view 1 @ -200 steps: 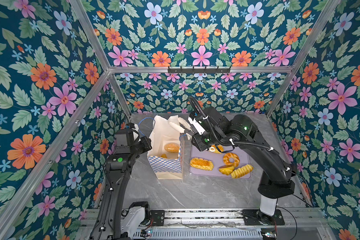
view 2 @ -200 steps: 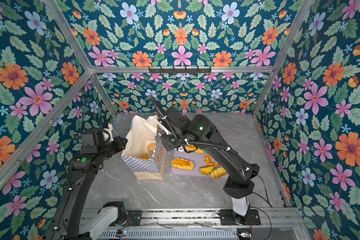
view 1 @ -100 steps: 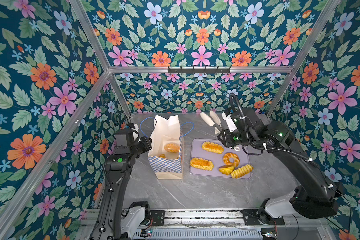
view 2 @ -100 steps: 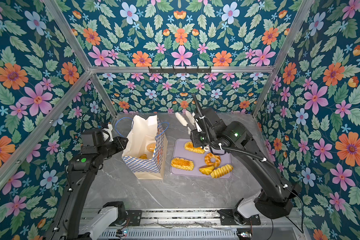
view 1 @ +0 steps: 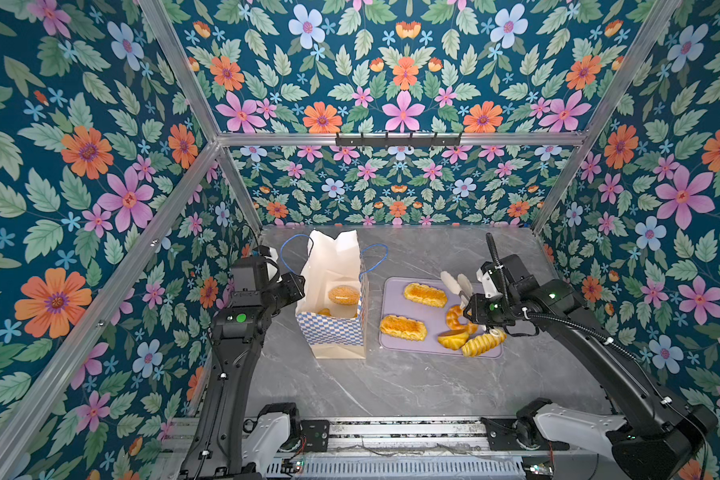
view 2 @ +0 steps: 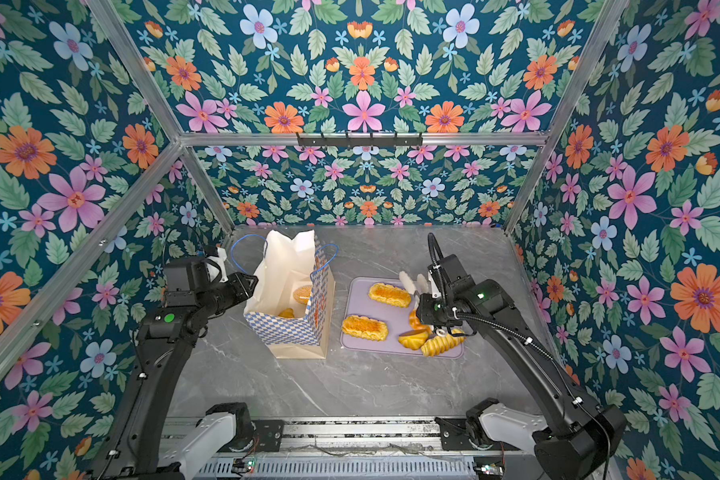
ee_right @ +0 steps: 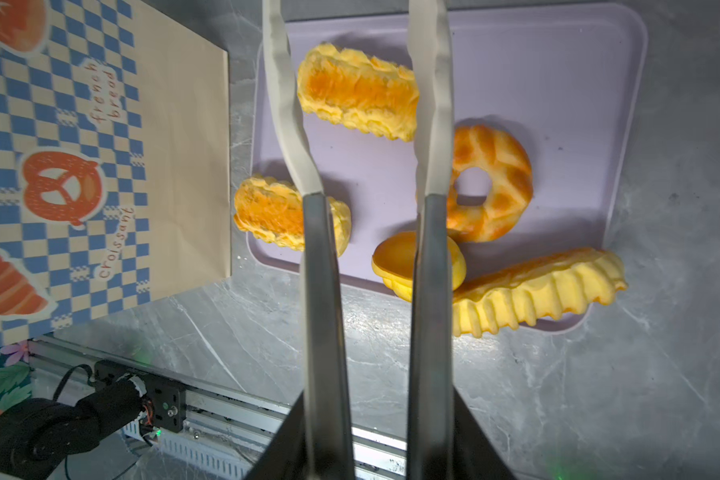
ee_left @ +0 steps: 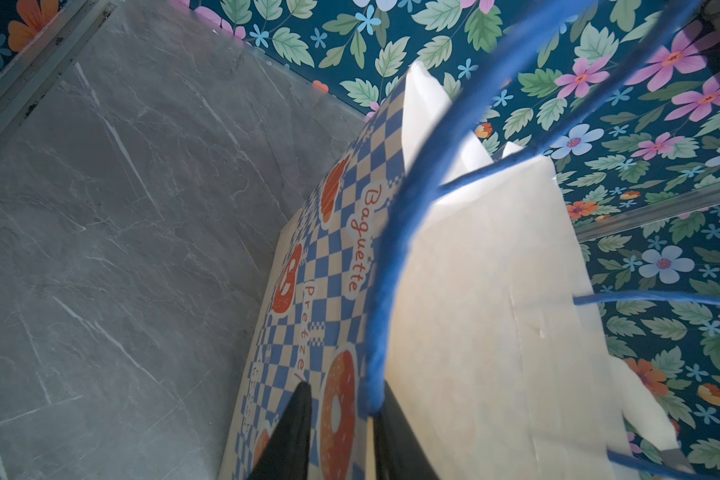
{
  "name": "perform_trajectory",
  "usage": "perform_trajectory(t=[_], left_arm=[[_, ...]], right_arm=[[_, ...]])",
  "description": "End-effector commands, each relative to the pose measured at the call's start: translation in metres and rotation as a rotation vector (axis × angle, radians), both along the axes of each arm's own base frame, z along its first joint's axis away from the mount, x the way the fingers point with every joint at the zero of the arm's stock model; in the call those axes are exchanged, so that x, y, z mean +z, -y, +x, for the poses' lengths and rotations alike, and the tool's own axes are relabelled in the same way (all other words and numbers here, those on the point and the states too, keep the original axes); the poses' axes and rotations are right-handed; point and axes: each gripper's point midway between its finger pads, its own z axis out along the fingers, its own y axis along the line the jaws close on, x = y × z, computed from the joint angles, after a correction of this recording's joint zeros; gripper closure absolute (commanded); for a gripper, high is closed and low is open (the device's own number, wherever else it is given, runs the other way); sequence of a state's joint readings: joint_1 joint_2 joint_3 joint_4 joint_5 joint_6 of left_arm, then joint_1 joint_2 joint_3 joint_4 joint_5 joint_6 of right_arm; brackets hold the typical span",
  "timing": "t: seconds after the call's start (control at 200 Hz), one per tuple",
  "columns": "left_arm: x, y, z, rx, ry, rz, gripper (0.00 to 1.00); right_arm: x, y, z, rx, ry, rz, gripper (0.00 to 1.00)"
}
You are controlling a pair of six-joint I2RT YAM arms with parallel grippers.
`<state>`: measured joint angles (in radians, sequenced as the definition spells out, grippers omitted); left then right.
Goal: Place the fake bread into the paper bag
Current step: 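Swing the empty tongs with the right gripper back over the tray, then lower the tongs onto a golden pastry on the tray and pinch it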
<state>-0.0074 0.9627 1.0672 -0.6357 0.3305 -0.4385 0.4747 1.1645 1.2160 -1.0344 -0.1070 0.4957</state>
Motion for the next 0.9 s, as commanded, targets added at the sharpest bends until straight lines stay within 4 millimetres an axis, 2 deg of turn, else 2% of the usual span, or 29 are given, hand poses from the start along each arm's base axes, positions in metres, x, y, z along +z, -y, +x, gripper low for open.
perform_trajectory(t=[0.0, 0.15, 0.41, 0.645, 0.9], left_arm=[[0.004, 0.000, 0.003, -0.001, 0.020, 0.003, 0.72], [0.001, 0.001, 0.003, 0.000, 0.022, -0.005, 0.72], [0.000, 0.003, 0.001, -0.013, 0.019, -0.016, 0.72], [-0.003, 0.003, -0.001, -0.012, 0.014, -0.017, 0.72], [-0.004, 0.003, 0.000, -0.012, 0.013, -0.016, 0.72]], right_arm=[[-0.005, -0.009, 0.010, -0.006, 0.019, 0.039, 0.60], [-0.016, -0.013, 0.013, 0.009, -0.015, 0.028, 0.59], [-0.026, -0.009, 0.012, 0.031, -0.050, -0.022, 0.59], [-0.036, -0.019, 0.010, 0.069, -0.103, -0.004, 0.59], [-0.045, -0.016, 0.021, 0.035, -0.089, -0.023, 0.54]])
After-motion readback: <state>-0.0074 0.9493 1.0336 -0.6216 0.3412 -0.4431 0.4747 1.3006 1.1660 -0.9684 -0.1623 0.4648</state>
